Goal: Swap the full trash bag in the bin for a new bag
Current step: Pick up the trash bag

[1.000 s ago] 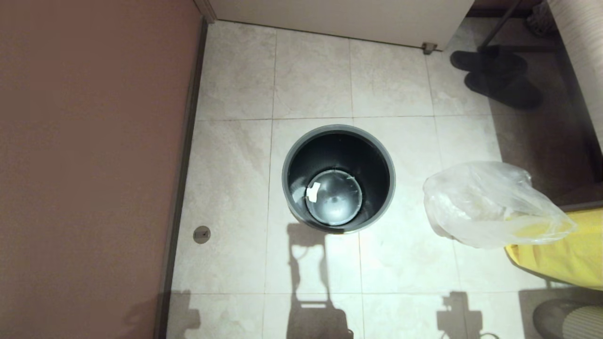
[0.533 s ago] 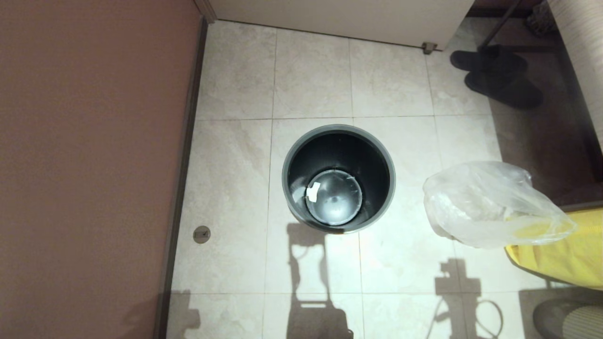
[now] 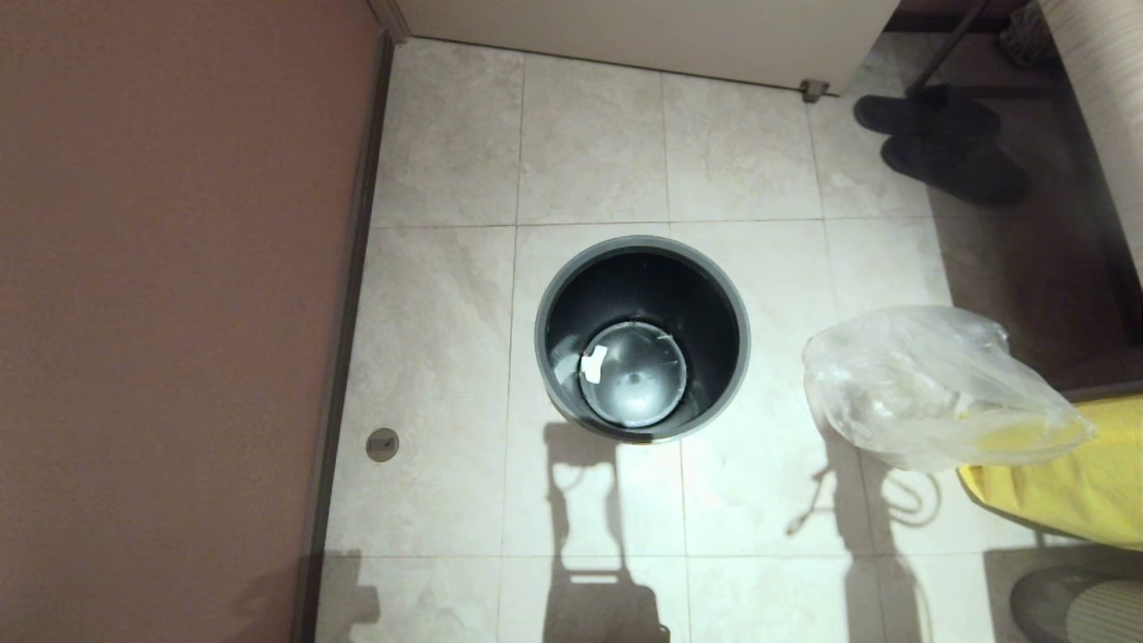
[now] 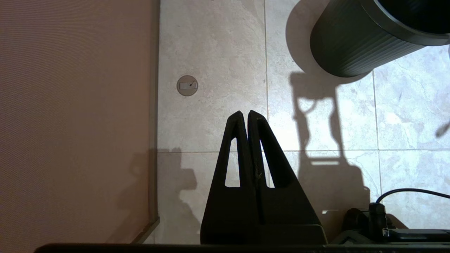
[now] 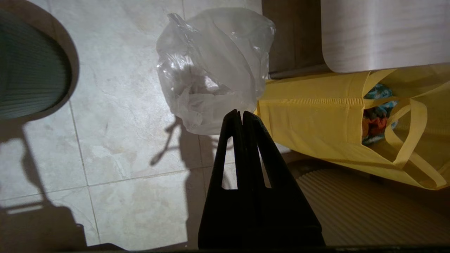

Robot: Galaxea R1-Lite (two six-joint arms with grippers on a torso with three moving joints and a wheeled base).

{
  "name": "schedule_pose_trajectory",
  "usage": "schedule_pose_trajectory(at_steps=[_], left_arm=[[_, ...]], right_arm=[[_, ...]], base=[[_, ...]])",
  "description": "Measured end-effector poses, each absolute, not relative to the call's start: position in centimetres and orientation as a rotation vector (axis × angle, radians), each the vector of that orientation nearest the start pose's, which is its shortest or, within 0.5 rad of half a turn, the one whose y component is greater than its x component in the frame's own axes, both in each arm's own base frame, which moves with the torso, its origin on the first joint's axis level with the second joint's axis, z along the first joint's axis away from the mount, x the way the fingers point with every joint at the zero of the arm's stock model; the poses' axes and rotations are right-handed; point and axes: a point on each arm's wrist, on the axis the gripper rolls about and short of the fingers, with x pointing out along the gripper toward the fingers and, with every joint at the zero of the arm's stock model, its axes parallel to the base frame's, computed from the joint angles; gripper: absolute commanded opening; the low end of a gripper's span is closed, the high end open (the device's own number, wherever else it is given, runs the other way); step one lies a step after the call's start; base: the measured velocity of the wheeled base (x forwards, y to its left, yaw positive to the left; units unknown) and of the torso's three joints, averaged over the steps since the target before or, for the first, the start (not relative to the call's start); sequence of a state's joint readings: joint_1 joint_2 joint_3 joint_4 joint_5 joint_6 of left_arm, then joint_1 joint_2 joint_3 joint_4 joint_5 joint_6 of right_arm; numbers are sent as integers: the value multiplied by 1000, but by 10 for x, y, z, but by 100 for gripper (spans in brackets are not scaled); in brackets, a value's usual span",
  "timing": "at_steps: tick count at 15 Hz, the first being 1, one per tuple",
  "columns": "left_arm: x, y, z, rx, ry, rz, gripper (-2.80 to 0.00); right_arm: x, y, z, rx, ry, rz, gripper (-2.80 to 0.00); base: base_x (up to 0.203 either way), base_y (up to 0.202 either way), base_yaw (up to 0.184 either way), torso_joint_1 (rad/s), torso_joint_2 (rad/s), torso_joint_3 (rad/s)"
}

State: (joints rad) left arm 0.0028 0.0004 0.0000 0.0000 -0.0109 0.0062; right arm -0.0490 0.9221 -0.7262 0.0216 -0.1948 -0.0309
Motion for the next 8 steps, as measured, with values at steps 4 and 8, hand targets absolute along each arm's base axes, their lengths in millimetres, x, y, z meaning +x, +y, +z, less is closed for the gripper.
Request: schedule_pose_trajectory(at_steps=[4, 8], left_arm=[[-23, 0, 75, 6, 0, -8, -280], [-23, 0, 75, 6, 0, -8, -280]], right_arm=[[177, -35, 252, 38, 387, -395, -280], [222, -55, 232, 68, 516, -436, -280]], base=[[0, 0, 0, 0, 0, 0], [0, 0, 0, 0, 0, 0]])
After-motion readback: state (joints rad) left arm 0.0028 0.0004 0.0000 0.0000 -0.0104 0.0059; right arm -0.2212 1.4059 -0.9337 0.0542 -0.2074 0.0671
